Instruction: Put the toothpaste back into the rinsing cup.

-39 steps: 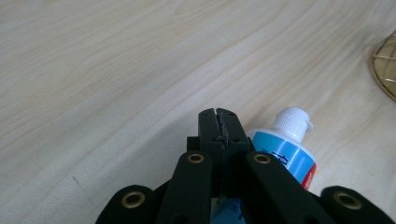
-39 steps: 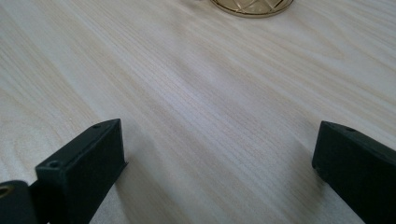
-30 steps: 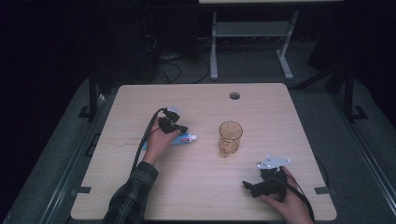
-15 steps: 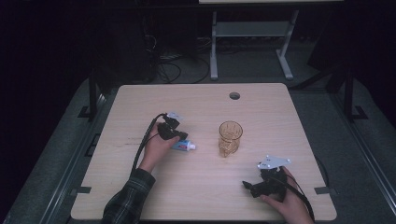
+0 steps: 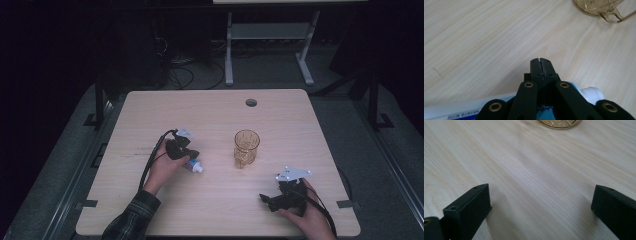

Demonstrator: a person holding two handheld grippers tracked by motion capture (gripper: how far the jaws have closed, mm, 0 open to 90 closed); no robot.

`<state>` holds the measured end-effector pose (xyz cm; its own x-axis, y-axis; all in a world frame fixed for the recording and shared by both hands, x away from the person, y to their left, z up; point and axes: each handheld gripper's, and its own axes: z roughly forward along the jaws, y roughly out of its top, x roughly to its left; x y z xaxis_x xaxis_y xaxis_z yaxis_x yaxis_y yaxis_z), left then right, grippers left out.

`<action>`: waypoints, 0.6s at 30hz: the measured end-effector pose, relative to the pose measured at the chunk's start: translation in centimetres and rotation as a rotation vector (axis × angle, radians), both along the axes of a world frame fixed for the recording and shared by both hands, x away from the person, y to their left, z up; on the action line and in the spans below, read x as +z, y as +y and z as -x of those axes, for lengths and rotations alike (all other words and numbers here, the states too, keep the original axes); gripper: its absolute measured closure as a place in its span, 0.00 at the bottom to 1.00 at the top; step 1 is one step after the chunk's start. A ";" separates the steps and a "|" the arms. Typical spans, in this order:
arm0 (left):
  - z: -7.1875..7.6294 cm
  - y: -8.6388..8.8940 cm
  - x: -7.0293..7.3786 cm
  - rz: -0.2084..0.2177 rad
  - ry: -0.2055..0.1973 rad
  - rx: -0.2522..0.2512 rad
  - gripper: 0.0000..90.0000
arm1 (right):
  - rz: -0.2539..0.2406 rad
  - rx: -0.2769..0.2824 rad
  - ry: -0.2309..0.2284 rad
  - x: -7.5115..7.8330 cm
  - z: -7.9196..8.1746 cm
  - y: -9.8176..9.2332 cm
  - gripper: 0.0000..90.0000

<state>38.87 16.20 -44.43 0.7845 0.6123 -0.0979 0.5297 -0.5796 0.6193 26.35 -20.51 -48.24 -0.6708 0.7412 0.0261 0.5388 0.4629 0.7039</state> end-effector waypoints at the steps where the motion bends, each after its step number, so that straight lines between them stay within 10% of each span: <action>1: 0.2 0.1 0.0 0.004 -0.001 -0.001 1.00 | 0.000 -0.001 0.001 0.0 0.0 0.0 0.02; 18: 3.3 1.5 0.1 0.009 -0.007 -0.020 1.00 | 0.000 -0.001 0.002 0.0 0.0 0.0 0.02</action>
